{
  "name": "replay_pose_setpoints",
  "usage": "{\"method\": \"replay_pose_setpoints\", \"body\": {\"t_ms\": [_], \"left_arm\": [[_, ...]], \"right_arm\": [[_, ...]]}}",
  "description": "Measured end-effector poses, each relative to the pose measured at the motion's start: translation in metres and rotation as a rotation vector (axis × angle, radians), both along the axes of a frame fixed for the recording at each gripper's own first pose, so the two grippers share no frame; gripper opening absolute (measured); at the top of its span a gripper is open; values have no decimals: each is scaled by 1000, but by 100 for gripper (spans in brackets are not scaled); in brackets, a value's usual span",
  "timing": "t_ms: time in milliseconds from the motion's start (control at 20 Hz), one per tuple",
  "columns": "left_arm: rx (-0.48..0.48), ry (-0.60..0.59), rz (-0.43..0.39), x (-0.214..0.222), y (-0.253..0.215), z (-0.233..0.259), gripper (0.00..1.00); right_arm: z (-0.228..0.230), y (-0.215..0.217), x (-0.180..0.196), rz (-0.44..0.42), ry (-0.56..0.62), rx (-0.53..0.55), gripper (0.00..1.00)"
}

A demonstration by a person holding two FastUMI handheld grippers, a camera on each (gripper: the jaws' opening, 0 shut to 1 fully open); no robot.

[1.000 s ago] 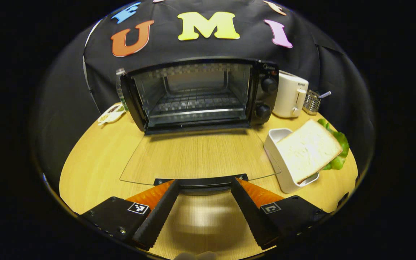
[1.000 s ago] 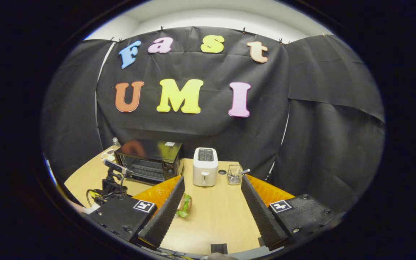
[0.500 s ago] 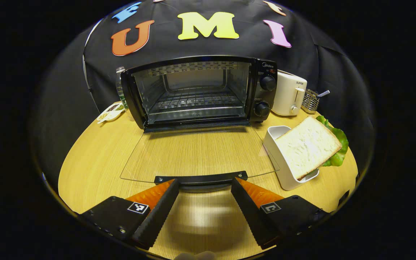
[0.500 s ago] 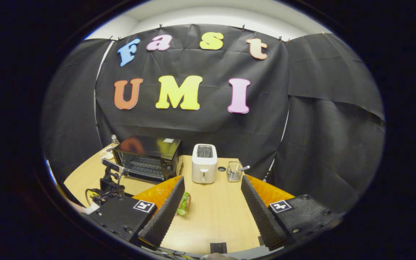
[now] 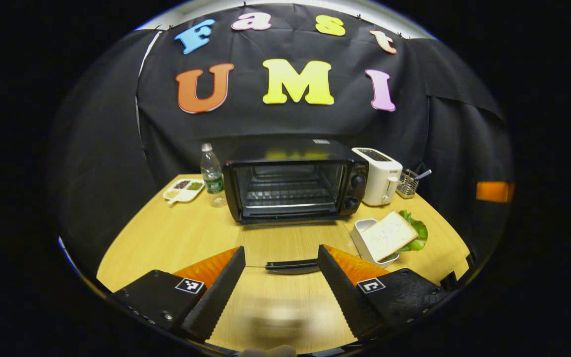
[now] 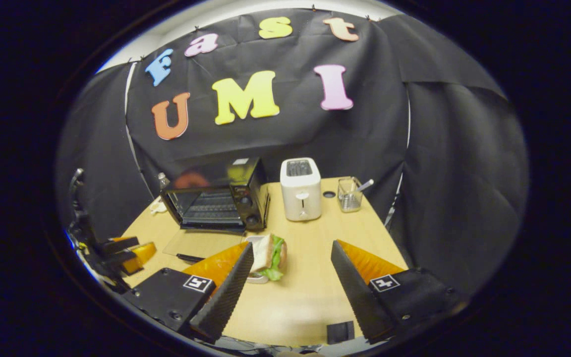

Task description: Open the electric oven with the left hand, put the food in, and close the electric oven.

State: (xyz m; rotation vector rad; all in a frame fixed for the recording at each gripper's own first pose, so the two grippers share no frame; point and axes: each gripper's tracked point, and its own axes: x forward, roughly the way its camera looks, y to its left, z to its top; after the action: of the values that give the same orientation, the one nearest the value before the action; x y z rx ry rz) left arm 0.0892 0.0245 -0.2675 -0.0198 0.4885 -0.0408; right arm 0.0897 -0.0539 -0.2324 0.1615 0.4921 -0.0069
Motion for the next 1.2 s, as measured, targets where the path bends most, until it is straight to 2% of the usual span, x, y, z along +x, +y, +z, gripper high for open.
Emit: {"method": "replay_pose_setpoints", "body": {"t_ms": [250, 400, 500, 550, 700, 750, 800, 850, 900, 950, 1050, 1150, 1200], "left_arm": [[-60, -170, 39, -16, 15, 100, 95], [-20, -254, 80, -34, 18, 155, 95], [12, -288, 93, -39, 16, 180, 95], [20, -300, 98, -41, 11, 189, 95], [53, -308, 126, -41, -2, 204, 95], [55, -306, 136, -41, -8, 207, 95], [58, -300, 150, -39, -12, 208, 95], [59, -294, 168, -36, -15, 208, 95], [59, -286, 183, -34, -19, 207, 96], [63, -273, 201, -32, -21, 203, 96], [68, -260, 222, -33, -28, 202, 96], [72, -259, 227, -33, -32, 200, 96], [76, -255, 229, -34, -31, 198, 95]], "right_arm": [[-76, 12, 36, 48, 105, 127, 99], [-98, 29, 65, 126, 154, 237, 98], [-108, 36, 87, 169, 183, 300, 98], [-114, 37, 97, 181, 205, 327, 87], [-124, 42, 123, 219, 272, 425, 83], [-124, 47, 127, 233, 292, 460, 91], [-122, 49, 132, 240, 305, 497, 74], [-125, 48, 133, 239, 328, 519, 64], [-125, 47, 134, 233, 347, 541, 81], [-121, 49, 131, 247, 355, 558, 46], [-115, 53, 129, 285, 357, 556, 46], [-105, 56, 128, 325, 337, 536, 42], [-99, 56, 127, 331, 327, 521, 32]]}}
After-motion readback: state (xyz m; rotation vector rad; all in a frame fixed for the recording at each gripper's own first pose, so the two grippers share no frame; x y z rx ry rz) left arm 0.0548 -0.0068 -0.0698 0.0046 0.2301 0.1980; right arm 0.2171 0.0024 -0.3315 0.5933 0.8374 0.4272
